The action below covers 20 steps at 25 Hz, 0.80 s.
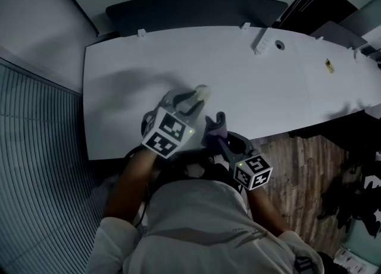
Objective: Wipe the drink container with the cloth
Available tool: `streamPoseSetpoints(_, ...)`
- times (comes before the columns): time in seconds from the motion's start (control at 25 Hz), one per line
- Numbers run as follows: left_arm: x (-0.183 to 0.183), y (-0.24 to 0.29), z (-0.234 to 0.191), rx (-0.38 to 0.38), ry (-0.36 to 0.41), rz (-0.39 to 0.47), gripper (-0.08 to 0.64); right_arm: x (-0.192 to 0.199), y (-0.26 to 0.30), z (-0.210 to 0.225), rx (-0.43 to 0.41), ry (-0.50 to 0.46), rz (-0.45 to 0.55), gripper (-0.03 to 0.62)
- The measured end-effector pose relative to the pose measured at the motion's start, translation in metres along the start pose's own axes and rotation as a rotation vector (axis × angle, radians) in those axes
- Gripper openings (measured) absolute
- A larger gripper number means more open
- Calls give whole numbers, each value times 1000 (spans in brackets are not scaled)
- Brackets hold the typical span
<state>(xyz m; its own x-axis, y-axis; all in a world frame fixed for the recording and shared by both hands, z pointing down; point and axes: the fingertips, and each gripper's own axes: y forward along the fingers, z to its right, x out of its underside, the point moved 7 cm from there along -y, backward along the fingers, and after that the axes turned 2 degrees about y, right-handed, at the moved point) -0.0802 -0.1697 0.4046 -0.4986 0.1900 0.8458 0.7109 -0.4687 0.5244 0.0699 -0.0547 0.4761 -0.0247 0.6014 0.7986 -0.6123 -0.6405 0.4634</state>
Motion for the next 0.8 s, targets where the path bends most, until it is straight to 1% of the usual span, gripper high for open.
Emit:
streamPoseSetpoints(0.08,2,18,1,40,-1,-66,124,9,8,3,-45,23,-37,92)
streamPoseSetpoints(0.12,3,26,1,42,-1,-91,124,13,13,4,-68,27,-56,92)
streamPoseSetpoints(0.28,5,45,-6,-17,16,-146,124,25,34,5,-159,10,-126,92)
streamPoseSetpoints(0.4,6,54,-9,-22,19,-191,124,26,47,5,-214,11,-149,92)
streamPoseSetpoints(0.52,15,62,-11,-12,9,-240,120,26,62,4,-273,53,-162,92)
streamPoseSetpoints(0.6,17,66,-11,-14,7,-262,100,20,72,2,-309,80,-165,92)
streamPoseSetpoints(0.68,17,68,-10,-4,2,-269,75,11,79,-2,-341,85,-155,92)
streamPoseSetpoints(0.8,18,70,-10,10,-10,-272,71,-3,93,-4,-366,97,-124,92)
